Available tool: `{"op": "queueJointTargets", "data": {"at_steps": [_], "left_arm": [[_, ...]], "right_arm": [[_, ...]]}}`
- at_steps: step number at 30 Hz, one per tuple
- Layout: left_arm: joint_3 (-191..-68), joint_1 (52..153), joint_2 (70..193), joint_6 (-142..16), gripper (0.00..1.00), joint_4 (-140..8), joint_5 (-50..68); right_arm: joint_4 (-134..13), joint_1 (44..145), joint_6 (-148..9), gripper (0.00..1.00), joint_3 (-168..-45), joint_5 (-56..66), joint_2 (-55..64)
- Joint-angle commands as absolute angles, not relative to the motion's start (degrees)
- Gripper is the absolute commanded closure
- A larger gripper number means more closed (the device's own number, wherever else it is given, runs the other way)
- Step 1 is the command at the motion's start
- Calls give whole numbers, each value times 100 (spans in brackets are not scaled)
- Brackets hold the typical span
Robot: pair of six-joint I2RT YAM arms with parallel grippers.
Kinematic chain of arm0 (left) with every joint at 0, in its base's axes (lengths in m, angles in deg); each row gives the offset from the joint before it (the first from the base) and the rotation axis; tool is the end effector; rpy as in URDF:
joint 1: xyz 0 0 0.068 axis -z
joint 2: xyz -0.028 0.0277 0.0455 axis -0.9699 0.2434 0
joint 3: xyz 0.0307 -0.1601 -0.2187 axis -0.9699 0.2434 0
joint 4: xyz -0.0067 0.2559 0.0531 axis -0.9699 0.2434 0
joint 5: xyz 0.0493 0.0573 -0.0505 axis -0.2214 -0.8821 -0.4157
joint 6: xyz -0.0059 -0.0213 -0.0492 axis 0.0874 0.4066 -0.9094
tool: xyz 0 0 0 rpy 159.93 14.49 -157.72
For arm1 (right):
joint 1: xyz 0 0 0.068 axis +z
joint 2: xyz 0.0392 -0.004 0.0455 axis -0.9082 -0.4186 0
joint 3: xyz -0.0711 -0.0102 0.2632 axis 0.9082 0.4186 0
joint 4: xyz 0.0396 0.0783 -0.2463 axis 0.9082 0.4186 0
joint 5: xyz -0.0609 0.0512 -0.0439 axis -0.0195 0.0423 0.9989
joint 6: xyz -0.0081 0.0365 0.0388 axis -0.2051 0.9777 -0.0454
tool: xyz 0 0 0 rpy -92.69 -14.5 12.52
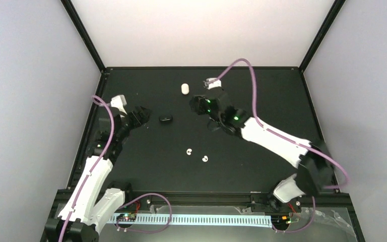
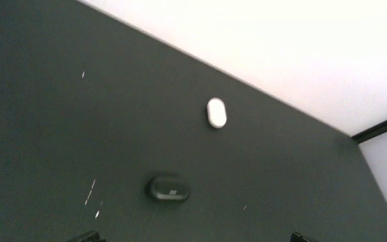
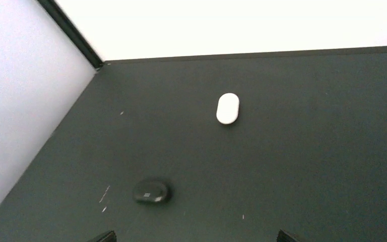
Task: Insert the wireless bluetooth earbuds into the charging case
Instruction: Adjust the charging case at the center of the board.
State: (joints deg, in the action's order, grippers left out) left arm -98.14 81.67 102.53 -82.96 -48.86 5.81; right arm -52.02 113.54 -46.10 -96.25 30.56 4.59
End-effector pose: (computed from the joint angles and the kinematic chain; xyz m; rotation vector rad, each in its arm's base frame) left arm 0.1895 -0.0221 0.3001 -0.3850 1.9327 -0.5166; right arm 0.2270 0.2383 0.3223 -0.1213 2.0191 0.5748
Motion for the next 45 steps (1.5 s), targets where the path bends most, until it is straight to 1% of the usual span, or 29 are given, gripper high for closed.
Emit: {"op": "queueJointTargets", "data": {"at_steps": [1, 6, 11, 14, 19, 25, 45], "left_arm": [[-9467, 8163, 10175, -8356, 1, -5231, 787], [-9568, 8177, 10262, -8353, 1, -5027, 1018], [-9524, 8177, 10272, -8431, 1, -5041, 990], [-9539, 8154, 10364, -8498, 1, -5084, 1099], [-9599, 8103, 10513, -8456, 1, -5164, 1564], [-9602, 8037, 10549, -8488, 1, -5175, 1799], [-9577, 8039, 10634, -8513, 1, -5206, 1948]], "right_arm": [[-5529, 10954, -4455, 17, -10622, 2907, -927], [-5050, 10522, -4531, 18, -12450, 2873, -2885], [-4420, 10250, -4454, 20, -14025, 2679, -4370], [-4313, 10120, -4394, 20, -14635, 2479, -4943], [-4177, 9978, -4370, 21, -15458, 2209, -5624], [-3971, 9912, -4197, 21, -16508, 1794, -6404], [-5046, 9497, -2523, 22, -17177, 476, -7284]]}}
